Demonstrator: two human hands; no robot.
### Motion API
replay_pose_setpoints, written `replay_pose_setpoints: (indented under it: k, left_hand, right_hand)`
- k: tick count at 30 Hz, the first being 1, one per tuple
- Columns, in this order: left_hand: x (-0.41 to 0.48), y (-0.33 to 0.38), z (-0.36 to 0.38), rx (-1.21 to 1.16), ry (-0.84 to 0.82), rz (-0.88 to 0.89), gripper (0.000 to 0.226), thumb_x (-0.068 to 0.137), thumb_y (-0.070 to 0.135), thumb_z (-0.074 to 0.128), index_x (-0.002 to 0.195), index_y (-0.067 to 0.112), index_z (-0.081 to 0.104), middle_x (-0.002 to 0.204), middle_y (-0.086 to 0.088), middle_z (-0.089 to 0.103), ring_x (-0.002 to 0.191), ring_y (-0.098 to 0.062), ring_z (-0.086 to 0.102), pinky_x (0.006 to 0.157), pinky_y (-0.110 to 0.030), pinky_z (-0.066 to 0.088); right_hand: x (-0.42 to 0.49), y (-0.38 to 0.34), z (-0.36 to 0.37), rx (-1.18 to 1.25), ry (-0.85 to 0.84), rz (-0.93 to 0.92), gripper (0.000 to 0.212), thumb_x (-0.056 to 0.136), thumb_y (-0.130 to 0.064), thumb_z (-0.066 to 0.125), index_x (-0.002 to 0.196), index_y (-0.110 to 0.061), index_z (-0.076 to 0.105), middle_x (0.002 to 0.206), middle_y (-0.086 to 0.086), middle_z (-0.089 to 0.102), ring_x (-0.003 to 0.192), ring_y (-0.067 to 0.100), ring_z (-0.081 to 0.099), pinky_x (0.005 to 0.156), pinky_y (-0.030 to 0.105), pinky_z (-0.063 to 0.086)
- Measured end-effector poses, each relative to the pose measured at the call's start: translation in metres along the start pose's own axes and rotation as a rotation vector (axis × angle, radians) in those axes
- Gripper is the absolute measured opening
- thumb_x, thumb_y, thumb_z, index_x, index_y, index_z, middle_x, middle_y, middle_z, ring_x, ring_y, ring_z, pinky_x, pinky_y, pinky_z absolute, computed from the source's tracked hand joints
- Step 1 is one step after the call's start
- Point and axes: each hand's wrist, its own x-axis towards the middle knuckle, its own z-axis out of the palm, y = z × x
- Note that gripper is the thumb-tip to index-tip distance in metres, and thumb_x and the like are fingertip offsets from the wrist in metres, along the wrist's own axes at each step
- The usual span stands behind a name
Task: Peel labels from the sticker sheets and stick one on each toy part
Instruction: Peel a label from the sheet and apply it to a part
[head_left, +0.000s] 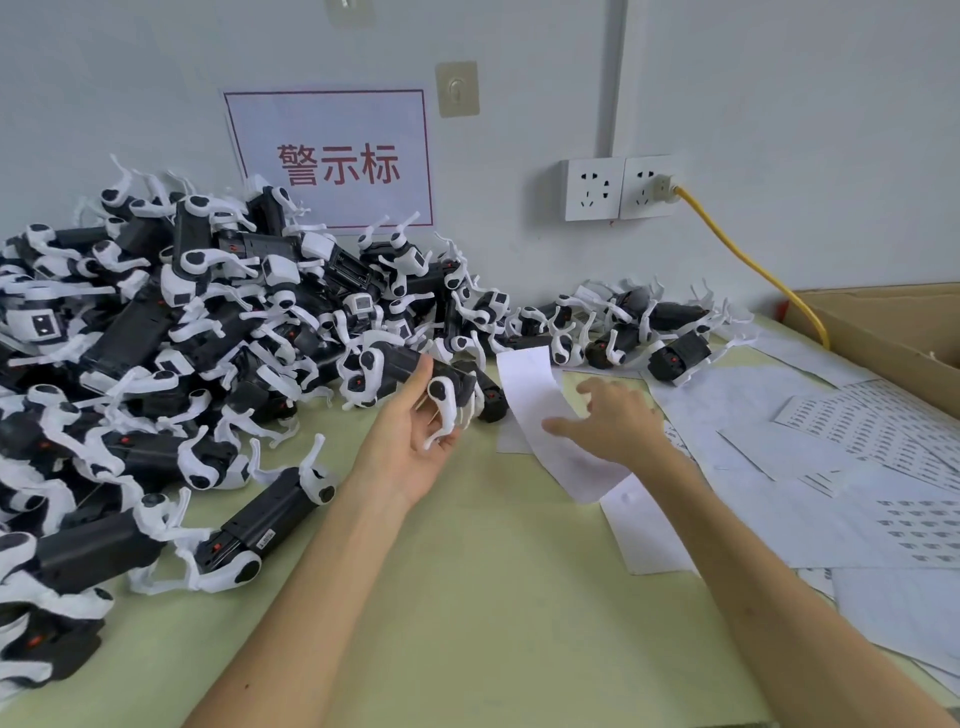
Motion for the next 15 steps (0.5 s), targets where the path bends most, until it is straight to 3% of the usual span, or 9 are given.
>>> replay_pose_setpoints:
  k: [2, 5, 8, 11, 13, 15]
  left_hand:
    - [-0.001, 0.000, 0.002, 0.038, -0.016, -0.038, 0.027, 0.089, 0.038, 0.071, 0.079, 0.016, 0.084, 0.091, -0.006, 0.078, 0.072, -0.018, 0.074, 0.051, -0.021, 0.053]
    - [-0.003, -0.002, 0.005, 0.084, -0.026, -0.084, 0.024, 0.084, 0.035, 0.075, 0.092, 0.013, 0.079, 0.095, -0.008, 0.075, 0.069, -0.019, 0.073, 0.048, -0.022, 0.052]
    - [-0.005, -0.004, 0.008, 0.196, -0.051, -0.100, 0.034, 0.083, 0.038, 0.075, 0.104, 0.012, 0.071, 0.095, -0.008, 0.073, 0.069, -0.021, 0.070, 0.047, -0.023, 0.049]
    - [-0.007, -0.005, 0.012, 0.265, -0.081, -0.132, 0.027, 0.078, 0.046, 0.076, 0.091, 0.022, 0.074, 0.103, -0.005, 0.074, 0.083, -0.021, 0.069, 0.056, -0.024, 0.045]
    - [-0.010, -0.005, 0.015, 0.310, -0.104, -0.132, 0.023, 0.076, 0.049, 0.075, 0.082, 0.027, 0.077, 0.113, -0.002, 0.075, 0.090, -0.019, 0.067, 0.055, -0.022, 0.033]
    - [-0.014, -0.005, 0.017, 0.306, -0.147, -0.114, 0.026, 0.077, 0.045, 0.074, 0.093, 0.026, 0.076, 0.123, -0.001, 0.072, 0.093, -0.015, 0.068, 0.051, -0.019, 0.043]
  right_hand:
    - [0.004, 0.003, 0.008, -0.096, -0.037, -0.001, 0.073, 0.082, -0.066, 0.069, 0.138, -0.022, 0.052, 0.135, 0.003, 0.056, 0.131, 0.028, 0.045, 0.102, 0.042, 0.031]
    - [0.007, 0.003, 0.013, -0.043, -0.033, -0.006, 0.068, 0.077, -0.063, 0.076, 0.131, -0.025, 0.058, 0.130, -0.002, 0.059, 0.126, 0.025, 0.050, 0.092, 0.038, 0.028]
    - [0.007, 0.003, 0.011, 0.101, -0.022, -0.010, 0.048, 0.074, -0.047, 0.083, 0.110, -0.027, 0.060, 0.107, -0.005, 0.061, 0.103, 0.020, 0.057, 0.081, 0.032, 0.037]
    - [0.006, -0.001, 0.008, 0.312, 0.105, -0.068, 0.018, 0.080, -0.022, 0.075, 0.084, -0.021, 0.057, 0.083, -0.004, 0.060, 0.078, 0.019, 0.056, 0.057, 0.026, 0.036]
    - [0.000, -0.006, 0.003, 0.461, 0.235, -0.126, 0.016, 0.084, -0.014, 0.069, 0.078, -0.019, 0.056, 0.081, -0.006, 0.061, 0.073, 0.016, 0.055, 0.055, 0.020, 0.037]
    - [-0.010, -0.014, -0.003, 0.578, 0.349, -0.207, 0.016, 0.086, -0.011, 0.068, 0.080, -0.019, 0.056, 0.083, -0.009, 0.063, 0.070, 0.013, 0.057, 0.058, 0.020, 0.040]
